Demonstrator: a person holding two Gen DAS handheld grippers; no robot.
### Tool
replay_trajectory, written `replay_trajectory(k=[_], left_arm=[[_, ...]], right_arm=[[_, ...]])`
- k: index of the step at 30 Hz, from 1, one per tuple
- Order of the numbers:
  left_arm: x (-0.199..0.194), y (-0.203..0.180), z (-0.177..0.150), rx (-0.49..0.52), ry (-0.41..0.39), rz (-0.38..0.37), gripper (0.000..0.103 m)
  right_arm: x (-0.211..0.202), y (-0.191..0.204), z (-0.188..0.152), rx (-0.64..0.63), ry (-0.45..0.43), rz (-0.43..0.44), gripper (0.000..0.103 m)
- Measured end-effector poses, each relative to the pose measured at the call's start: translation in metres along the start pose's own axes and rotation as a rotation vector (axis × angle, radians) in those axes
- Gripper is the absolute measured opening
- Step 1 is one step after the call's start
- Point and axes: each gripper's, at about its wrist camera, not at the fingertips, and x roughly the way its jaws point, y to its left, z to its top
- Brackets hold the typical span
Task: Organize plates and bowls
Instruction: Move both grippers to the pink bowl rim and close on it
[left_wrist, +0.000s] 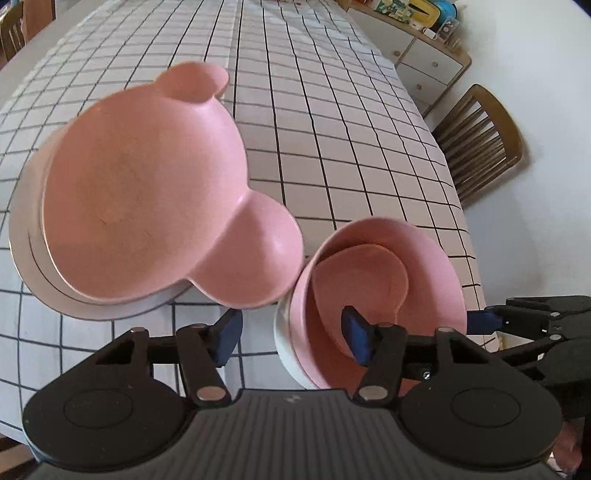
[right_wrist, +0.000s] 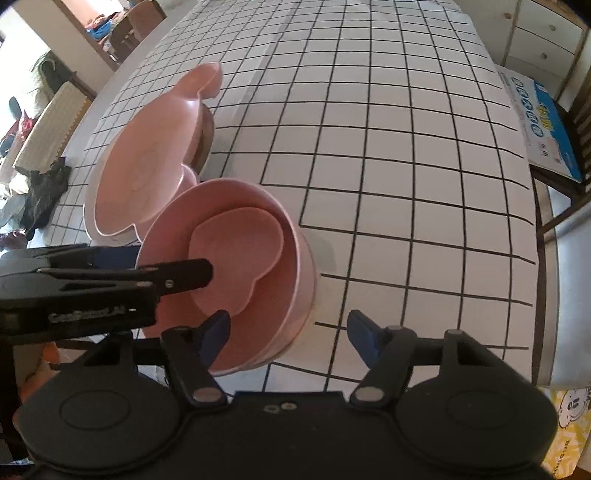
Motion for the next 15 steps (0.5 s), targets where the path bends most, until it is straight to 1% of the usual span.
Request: replay_trajectory(k=[2, 3, 8, 10, 12, 15], left_arm=[[0.002, -0.001, 0.0, -0.004, 0.003, 0.006, 0.056], [0.003, -0.002, 0.0, -0.007, 0.008, 0.001, 0.051], [0.008, -0.004, 0.001, -0.026, 0.026, -0.004, 0.048], [0.009, -0.005, 0.001, -0.026, 0.031, -0.001, 0.044], [0.01, -0.004, 0.001, -0.03, 0.037, -0.004, 0.043], [0.011, -0.004, 0.002, -0.038, 0.039, -0.009, 0.04]], right_arm=[[0.001, 0.001, 0.0, -0.004, 0.009, 0.007, 0.069], [0.001, 0.001, 0.0, -0.005, 0.011, 0.01, 0.069], [0.005, 0.002, -0.001, -0.008, 0.037, 0.028, 0.068], [0.008, 0.002, -0.001, -0.008, 0.046, 0.02, 0.067], [0.009, 0.002, -0.001, -0.013, 0.047, 0.013, 0.066], [0.011, 0.002, -0.001, -0.009, 0.057, 0.026, 0.058]])
